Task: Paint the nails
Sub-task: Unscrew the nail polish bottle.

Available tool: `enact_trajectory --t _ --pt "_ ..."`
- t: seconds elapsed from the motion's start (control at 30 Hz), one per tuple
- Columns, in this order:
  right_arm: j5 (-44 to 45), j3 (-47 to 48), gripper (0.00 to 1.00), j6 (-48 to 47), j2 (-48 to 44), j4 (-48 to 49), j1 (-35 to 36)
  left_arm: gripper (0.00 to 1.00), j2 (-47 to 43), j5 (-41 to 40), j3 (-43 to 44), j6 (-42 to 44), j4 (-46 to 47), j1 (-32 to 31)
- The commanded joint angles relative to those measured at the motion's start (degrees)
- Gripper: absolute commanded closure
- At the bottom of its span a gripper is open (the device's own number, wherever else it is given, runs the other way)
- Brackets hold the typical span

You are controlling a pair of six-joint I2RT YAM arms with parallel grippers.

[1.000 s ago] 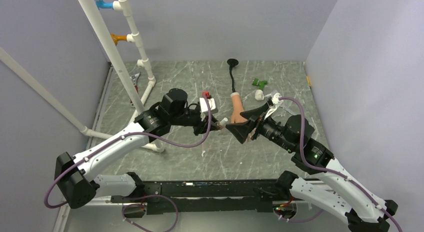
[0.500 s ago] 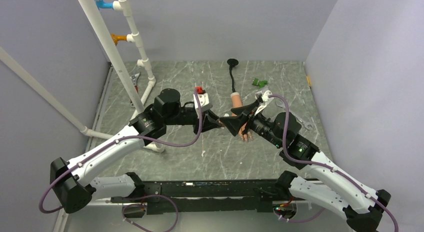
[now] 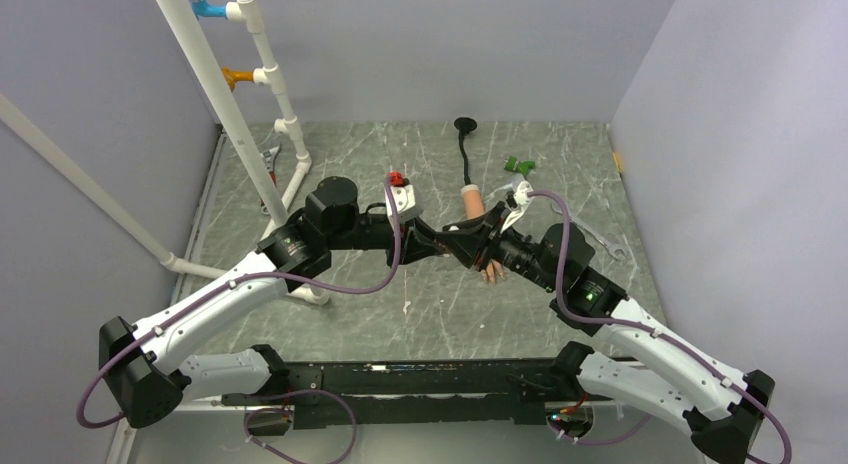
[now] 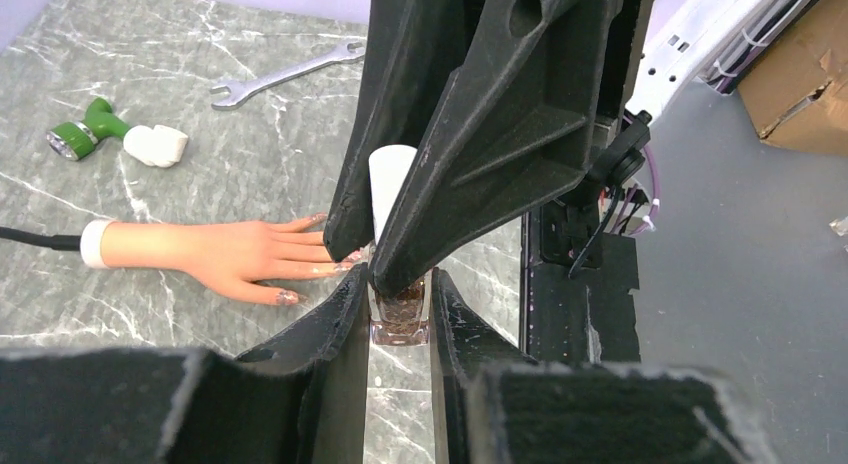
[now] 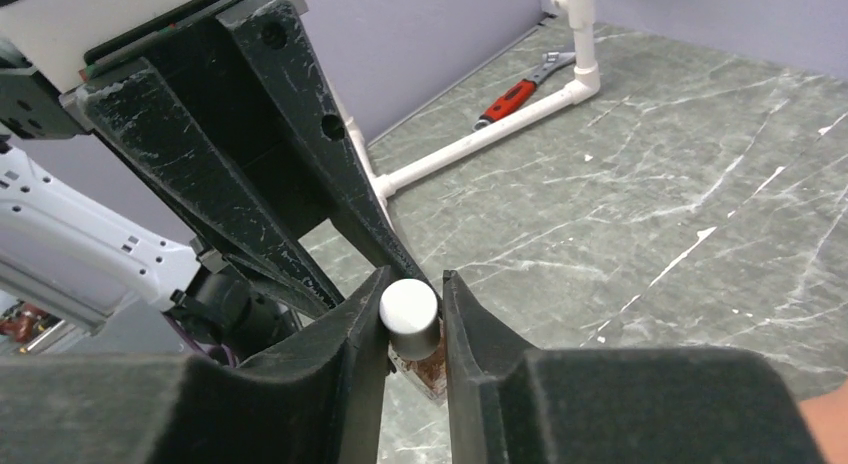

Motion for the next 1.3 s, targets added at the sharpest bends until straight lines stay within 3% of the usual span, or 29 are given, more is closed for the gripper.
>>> enact_trajectory --t 0.0,0.17,0.6,0.7,0.83,0.9,1.03,1.27 --pt "-2.94 -0.51 0.76 -0.55 -0.69 3.82 0.13 1.00 -1.33 1.60 -0.39 -2.46 3.46 0.25" --pt "-6.40 -1.47 0.79 -4.46 -2.34 3.05 0.16 1.00 -1.29 4.09 -0.04 -2.21 3.11 0.48" --pt "-15.68 -5.25 0.81 -9.32 -6.35 5.67 0.08 1.00 -1.20 19.39 0.37 -1.63 4.24 1.57" --pt "-14.52 -4.36 0.69 -9.74 -6.33 4.67 0.11 1.00 -0.98 19.23 0.67 -0.13 3.39 1.56" --pt "-10.50 -3.59 0.29 -9.36 -7.19 4.07 0.12 1.00 -0.90 18.29 0.83 0.52 3.06 1.59" --pt "-9.59 -3.15 0.16 -9.29 -7.19 3.94 0.13 1.00 -0.90 18.14 0.81 0.50 3.02 1.60" --pt "-11.04 -1.69 0.09 -9.10 -5.62 2.68 0.12 1.00 -0.81 17.81 0.86 0.48 2.89 1.60" --pt "-10.90 -1.61 0.06 -5.80 -7.09 4.83 0.20 1.00 -1.08 12.98 0.42 -0.45 3.43 2.00"
